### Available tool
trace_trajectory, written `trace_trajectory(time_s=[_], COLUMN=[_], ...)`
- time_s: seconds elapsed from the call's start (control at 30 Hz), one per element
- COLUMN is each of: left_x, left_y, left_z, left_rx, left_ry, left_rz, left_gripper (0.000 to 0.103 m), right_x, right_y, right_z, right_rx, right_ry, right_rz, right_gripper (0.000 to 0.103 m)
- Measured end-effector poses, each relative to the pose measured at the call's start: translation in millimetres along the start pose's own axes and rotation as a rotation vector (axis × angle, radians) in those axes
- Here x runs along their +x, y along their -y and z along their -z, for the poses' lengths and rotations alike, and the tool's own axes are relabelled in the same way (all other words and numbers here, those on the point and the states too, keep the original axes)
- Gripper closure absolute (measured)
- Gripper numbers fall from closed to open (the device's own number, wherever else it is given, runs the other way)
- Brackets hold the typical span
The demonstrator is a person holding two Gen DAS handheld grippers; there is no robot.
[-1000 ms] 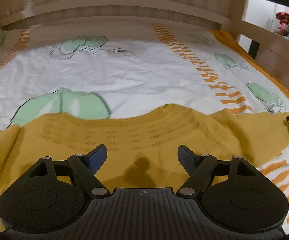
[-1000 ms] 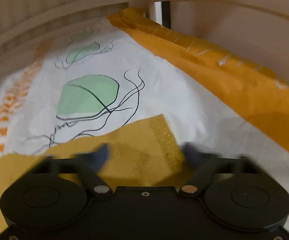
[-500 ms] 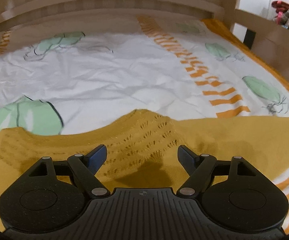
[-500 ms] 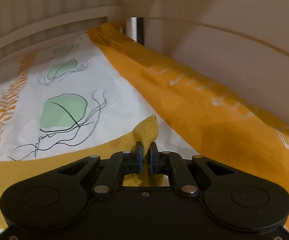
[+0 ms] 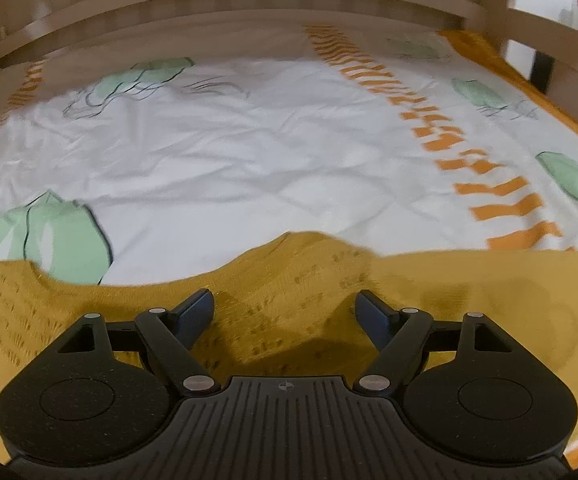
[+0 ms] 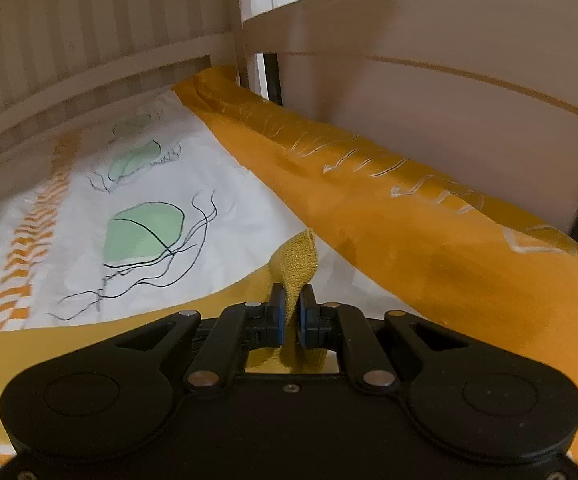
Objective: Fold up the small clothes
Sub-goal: 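Carry the sleeve across the folded body with the right gripper and release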
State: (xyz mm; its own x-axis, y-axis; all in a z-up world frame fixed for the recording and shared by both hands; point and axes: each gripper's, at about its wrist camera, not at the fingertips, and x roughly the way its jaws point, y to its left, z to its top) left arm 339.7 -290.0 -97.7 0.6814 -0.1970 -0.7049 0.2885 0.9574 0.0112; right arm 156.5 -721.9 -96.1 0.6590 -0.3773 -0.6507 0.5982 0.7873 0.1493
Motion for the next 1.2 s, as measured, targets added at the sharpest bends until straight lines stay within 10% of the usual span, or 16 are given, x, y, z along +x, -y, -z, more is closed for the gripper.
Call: trace_trajectory(time_s=[0.27, 0.6, 1.2], left_x=[21, -53, -161], left_y=[13, -74, -246], left_z=[-20, -12, 75], left_rx=[0.131, -0.059, -0.173], left_ry=[-0.114, -0.104, -0.074], left_rz=[-0.032, 0.111, 0.103], left_gripper=[0.022, 0.036, 0.036], right_x=[-27, -60, -96], right_y=[-3, -60, -341], right_z=[-1, -19, 23], right_rx=[0.018, 0.018, -0.094], right_ry=[0.018, 0.033, -0.084], right_rz=[-0.032, -0.135, -0.614], right_gripper=[0.09, 0.089, 0.089])
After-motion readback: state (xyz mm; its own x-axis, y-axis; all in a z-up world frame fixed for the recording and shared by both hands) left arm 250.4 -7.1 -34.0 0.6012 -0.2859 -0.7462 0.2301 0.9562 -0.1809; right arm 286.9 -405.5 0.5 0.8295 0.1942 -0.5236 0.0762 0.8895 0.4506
